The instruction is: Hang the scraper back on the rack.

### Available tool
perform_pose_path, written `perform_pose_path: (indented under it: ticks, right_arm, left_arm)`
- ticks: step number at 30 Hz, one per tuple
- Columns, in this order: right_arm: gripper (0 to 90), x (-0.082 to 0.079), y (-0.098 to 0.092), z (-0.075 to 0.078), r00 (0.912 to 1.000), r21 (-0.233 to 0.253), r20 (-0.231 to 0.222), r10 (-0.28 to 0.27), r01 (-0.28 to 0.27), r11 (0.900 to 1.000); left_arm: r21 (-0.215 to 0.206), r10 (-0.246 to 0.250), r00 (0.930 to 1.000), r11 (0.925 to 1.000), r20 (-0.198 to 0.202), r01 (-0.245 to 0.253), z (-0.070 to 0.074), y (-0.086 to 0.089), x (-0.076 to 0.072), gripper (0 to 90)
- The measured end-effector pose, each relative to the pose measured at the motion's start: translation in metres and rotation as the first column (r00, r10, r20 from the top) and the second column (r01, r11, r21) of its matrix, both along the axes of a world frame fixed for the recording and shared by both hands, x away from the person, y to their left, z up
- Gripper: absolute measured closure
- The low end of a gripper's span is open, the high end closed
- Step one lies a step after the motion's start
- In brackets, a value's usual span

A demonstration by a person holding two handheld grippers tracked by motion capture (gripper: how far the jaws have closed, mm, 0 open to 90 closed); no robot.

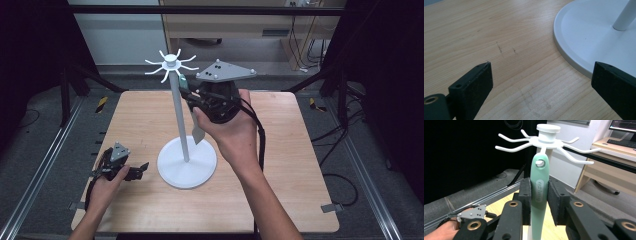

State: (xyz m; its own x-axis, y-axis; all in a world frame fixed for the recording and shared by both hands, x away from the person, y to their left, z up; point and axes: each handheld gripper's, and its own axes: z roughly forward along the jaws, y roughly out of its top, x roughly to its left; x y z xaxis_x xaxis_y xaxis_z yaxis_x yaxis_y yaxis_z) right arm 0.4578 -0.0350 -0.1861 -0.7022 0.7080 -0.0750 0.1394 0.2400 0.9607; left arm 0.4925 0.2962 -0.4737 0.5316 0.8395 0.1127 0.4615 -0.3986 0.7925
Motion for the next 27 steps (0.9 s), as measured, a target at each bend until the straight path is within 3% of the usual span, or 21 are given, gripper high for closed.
perform_pose_path:
  ticks: [17,27]
  right_arm:
    - [70.6,0.002,-0.001,0.0,0.9997,-0.012,-0.023,-0.002,0.002,1.0]
    - [71.3,-0.002,-0.012,-0.001,0.9993,-0.026,-0.035,-0.01,0.009,1.0]
  left_arm:
    - [0.0,0.0,1.0,1.0,-0.002,0.0,0.0,0.001,0.0,3.4]
    - [0.005,-0.001,1.0,1.0,-0.002,0.001,-0.001,-0.001,0.0,3.5]
